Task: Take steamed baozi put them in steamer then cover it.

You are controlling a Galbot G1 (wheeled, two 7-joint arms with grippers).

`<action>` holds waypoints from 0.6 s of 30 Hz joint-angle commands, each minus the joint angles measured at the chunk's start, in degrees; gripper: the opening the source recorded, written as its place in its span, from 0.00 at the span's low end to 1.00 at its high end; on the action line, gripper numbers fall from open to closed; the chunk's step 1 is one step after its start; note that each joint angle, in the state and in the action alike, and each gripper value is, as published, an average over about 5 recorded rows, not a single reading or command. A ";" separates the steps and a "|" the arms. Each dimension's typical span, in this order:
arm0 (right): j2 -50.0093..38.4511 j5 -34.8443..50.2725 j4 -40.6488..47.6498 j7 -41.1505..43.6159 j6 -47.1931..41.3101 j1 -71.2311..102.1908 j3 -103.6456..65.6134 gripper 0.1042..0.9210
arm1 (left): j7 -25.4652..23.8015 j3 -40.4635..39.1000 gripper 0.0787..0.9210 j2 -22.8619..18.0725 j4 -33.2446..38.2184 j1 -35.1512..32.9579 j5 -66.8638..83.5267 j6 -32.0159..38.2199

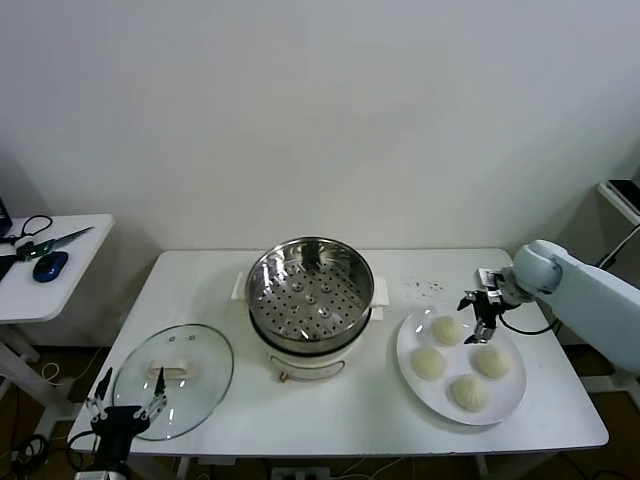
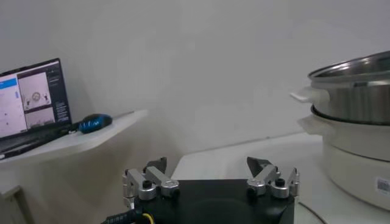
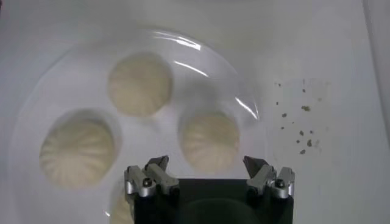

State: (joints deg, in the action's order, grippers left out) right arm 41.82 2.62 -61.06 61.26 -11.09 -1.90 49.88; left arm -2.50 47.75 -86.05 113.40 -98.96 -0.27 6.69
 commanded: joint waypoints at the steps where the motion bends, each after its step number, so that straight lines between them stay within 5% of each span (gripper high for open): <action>1: 3.68 -1.35 3.26 0.61 -0.23 -2.62 3.98 0.88 | 0.10 -0.05 0.88 -0.12 -0.09 0.00 0.03 -0.06; 18: 6.71 -5.08 5.27 0.17 0.15 -0.03 3.10 0.88 | 0.34 0.01 0.88 -0.38 0.38 -0.30 0.67 -0.30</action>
State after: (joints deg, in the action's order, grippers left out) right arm 47.32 -1.62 -56.69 61.41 -10.85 -1.74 52.30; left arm -2.17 47.79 -86.47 113.74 -99.20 0.23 6.49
